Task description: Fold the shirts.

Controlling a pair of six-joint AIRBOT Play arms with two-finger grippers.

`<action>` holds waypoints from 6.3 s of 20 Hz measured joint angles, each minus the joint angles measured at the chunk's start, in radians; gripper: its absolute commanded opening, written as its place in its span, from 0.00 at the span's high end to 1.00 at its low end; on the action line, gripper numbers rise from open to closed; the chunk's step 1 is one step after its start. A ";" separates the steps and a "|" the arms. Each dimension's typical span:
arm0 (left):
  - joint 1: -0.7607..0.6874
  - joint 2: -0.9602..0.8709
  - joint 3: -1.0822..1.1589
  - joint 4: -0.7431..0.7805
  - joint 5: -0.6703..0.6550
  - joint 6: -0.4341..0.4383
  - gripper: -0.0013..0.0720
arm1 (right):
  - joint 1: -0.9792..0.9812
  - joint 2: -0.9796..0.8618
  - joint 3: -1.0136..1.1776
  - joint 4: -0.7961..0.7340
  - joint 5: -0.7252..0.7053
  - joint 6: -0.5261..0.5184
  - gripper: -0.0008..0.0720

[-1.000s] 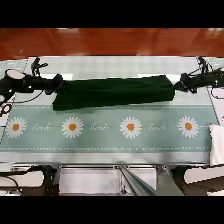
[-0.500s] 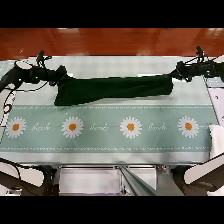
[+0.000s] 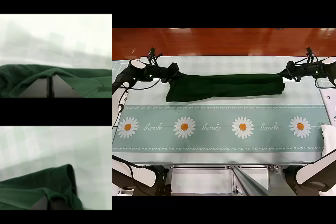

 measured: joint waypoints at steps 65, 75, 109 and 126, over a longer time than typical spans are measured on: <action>-0.896 -0.221 0.390 -0.134 -0.220 -0.066 0.95 | -0.034 1.159 -0.585 -0.100 0.273 0.050 0.95; -0.732 -0.170 0.443 -0.063 -0.437 -0.089 0.95 | 0.089 1.128 -0.592 -0.098 0.226 0.066 0.95; 0.214 0.815 -0.459 -0.053 -0.332 0.047 0.95 | 0.361 0.668 -0.301 -0.296 0.140 0.168 0.42; -0.080 0.995 -0.773 -0.087 -0.193 0.037 0.95 | 0.274 0.677 -1.207 0.349 -0.197 -0.120 0.43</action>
